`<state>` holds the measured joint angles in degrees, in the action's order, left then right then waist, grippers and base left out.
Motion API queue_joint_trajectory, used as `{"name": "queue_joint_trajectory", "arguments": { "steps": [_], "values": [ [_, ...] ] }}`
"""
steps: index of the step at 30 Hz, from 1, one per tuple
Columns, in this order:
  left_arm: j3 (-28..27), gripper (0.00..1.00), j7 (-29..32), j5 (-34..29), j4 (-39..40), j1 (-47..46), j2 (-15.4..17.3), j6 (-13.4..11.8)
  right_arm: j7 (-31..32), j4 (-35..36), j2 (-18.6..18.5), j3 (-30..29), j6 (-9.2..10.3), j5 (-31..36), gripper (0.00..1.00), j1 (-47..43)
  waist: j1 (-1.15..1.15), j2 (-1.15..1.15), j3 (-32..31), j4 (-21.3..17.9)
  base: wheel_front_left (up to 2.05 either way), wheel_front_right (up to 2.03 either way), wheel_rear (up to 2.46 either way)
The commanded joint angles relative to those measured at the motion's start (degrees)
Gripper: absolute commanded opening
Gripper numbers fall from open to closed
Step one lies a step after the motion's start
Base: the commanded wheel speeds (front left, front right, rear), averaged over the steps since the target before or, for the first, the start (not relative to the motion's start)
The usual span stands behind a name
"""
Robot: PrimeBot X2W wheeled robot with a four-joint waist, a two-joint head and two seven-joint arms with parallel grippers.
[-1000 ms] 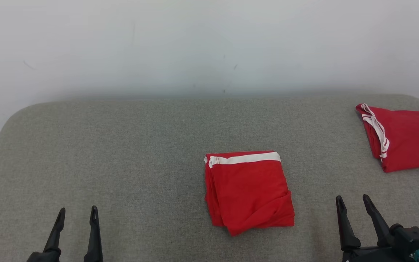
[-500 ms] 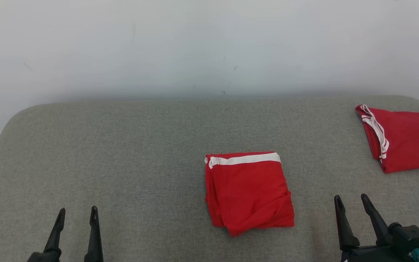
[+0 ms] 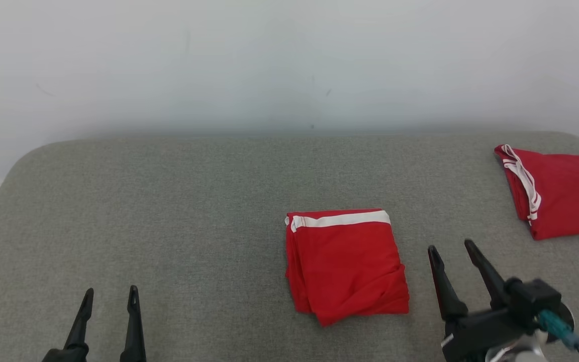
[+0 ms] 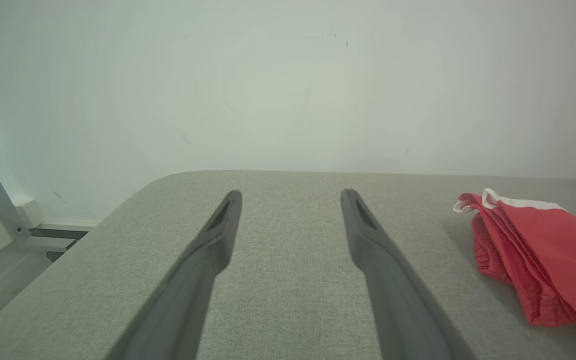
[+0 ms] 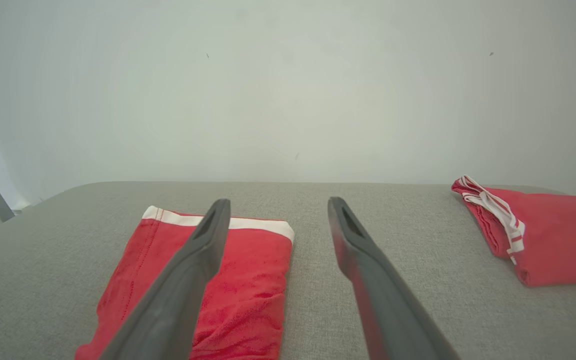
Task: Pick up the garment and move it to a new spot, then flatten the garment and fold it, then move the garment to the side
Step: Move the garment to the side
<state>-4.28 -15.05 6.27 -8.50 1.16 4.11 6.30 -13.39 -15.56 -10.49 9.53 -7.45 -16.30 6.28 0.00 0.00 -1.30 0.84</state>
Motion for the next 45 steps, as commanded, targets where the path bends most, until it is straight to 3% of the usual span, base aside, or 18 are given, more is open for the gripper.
{"name": "queue_joint_trajectory", "arguments": {
  "steps": [1, 9, 17, 32, 41, 42, 44, 45],
  "values": [
    [0.3, 1.0, -0.2, -0.4, -0.1, -0.3, -0.2, -0.1, 0.2, -0.7, -0.7, 0.6, -0.01, -0.2, 1.0, 2.2, 0.0, 0.0, 0.1, 0.4, 0.0, 0.0, 0.0],
    [2.0, 1.0, -0.2, -0.5, -0.4, -1.8, -0.4, 0.1, 2.5, -8.0, -2.3, 3.8, -0.01, -0.3, 1.0, 12.9, 0.0, 0.0, 0.8, 3.6, 0.0, 0.0, 0.0],
    [2.8, 1.0, -0.2, 0.2, -0.9, -3.2, -0.4, 0.5, 6.8, -20.0, -2.5, 3.8, 0.0, -1.9, 1.0, 20.0, 0.0, 0.0, 3.5, 6.3, 0.0, 0.0, 0.0],
    [3.5, 1.0, -0.2, 0.4, -1.2, -6.6, -0.8, 0.6, 7.7, -39.0, -0.7, 7.9, 0.0, -5.8, 1.0, 26.0, 0.0, 0.0, 7.5, 8.2, 0.0, 0.0, 0.0],
    [2.5, 1.0, -0.2, 0.4, -0.9, -7.3, -0.9, 0.7, 8.5, -46.0, 0.9, 10.8, 0.0, -8.9, 1.0, 27.2, 0.0, 0.0, 8.7, 8.2, 0.0, 0.0, 0.0],
    [2.5, 1.0, -0.2, 0.4, -0.9, -7.3, -0.9, 0.6, 9.7, -47.2, 2.0, 11.2, -0.02, -10.7, 0.93, 26.8, 0.0, 0.0, 8.8, 8.3, 0.0, 0.0, 0.0],
    [2.3, 1.0, -0.2, 0.4, -0.8, -7.4, -0.9, 0.6, 9.9, -46.9, 2.8, 11.7, -0.08, -12.4, 0.0, 26.8, 0.0, 0.0, 8.9, 8.3, 0.0, 0.0, 0.0],
    [2.2, 1.0, -0.2, 0.4, -0.7, -7.5, -0.9, 0.6, 10.0, -46.8, 2.7, 12.1, -0.07, -12.9, 0.0, 26.9, 0.0, 0.0, 9.0, 8.2, 0.0, 0.0, 0.0]
  ]
}}
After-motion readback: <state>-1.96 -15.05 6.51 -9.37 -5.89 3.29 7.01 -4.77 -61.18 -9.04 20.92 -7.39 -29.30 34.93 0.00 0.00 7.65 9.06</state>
